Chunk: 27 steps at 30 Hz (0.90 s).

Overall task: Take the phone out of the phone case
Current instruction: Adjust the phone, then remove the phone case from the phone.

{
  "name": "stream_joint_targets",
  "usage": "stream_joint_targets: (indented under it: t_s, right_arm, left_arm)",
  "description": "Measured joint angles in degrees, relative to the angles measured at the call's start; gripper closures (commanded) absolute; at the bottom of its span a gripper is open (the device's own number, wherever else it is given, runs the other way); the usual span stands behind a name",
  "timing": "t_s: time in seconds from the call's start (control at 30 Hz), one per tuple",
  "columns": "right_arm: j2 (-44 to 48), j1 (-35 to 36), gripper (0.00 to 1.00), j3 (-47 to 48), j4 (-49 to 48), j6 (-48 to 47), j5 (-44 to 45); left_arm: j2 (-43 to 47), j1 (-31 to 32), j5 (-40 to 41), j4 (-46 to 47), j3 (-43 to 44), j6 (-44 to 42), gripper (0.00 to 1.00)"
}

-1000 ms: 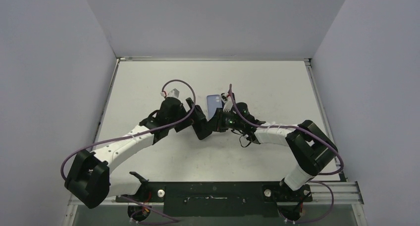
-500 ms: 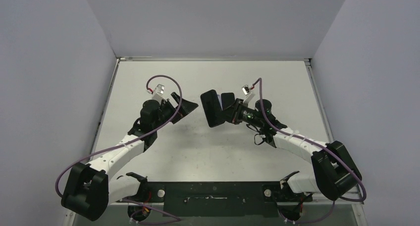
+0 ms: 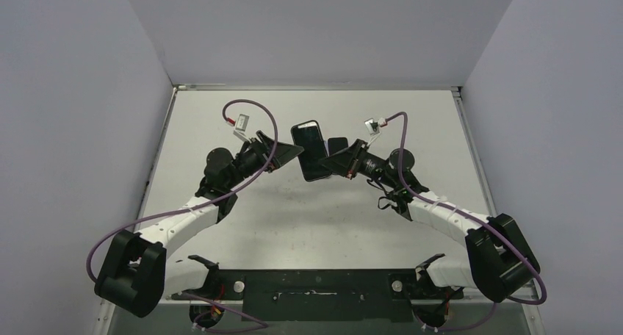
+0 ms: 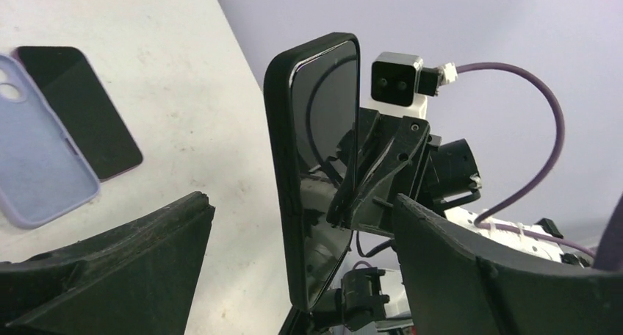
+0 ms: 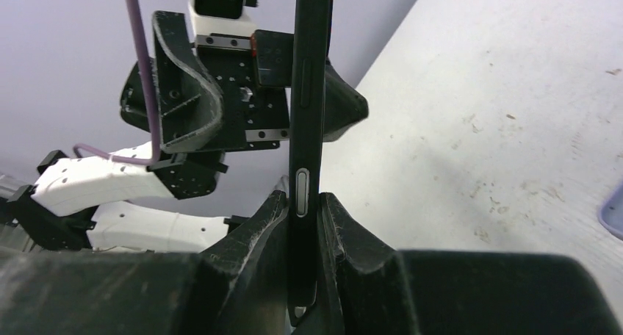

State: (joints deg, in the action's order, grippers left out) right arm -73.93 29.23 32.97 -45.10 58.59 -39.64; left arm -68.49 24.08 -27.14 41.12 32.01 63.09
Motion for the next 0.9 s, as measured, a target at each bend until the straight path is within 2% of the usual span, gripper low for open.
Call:
stream_joint_targets:
  t_s: [0.23,0.4,0.53,0.57,0.6,0.73,0.8,0.9]
  right_arm:
    - [-1.55,0.46,1.00,0.00,-4.81,3.10,-2.58]
    - [-2.51,1.51,1.00,0.00,-5.35,4.09,-3.56]
    - [-2.58,1.73,1.00,0.31,-6.73,4.63,-4.46]
    - [-2.58,1.73,1.00,0.44,-6.97,4.61,-4.66]
    - [-2.58,1.70,0.99,0.50,-6.91,4.81,-4.76]
    - [-2.56,1.73,0.88,0.81,-6.91,5.22,-5.07]
    - [-2.45,1.73,0.73,0.94,-6.80,5.18,-5.25]
    - [-1.60,1.86,0.40,1.22,-5.29,3.96,-5.35]
  left_arm:
    - [-3.32,1.79,-2.49,7.58,0.00,3.52,0.31]
    - [-4.52,3.17,-3.58,11.85,0.00,5.20,0.61]
    - [-4.70,3.19,-3.15,12.02,-0.04,5.51,0.94]
    - [-4.70,3.15,-3.04,12.20,-0.17,5.79,1.00]
    - [-4.68,3.15,-3.15,12.83,-0.26,5.99,1.00]
    - [-4.31,3.15,-3.21,13.49,-0.28,6.36,1.00]
    - [-3.98,3.15,-3.13,13.38,-0.28,6.40,1.00]
    - [-2.84,3.28,-2.60,11.98,-0.28,6.47,1.00]
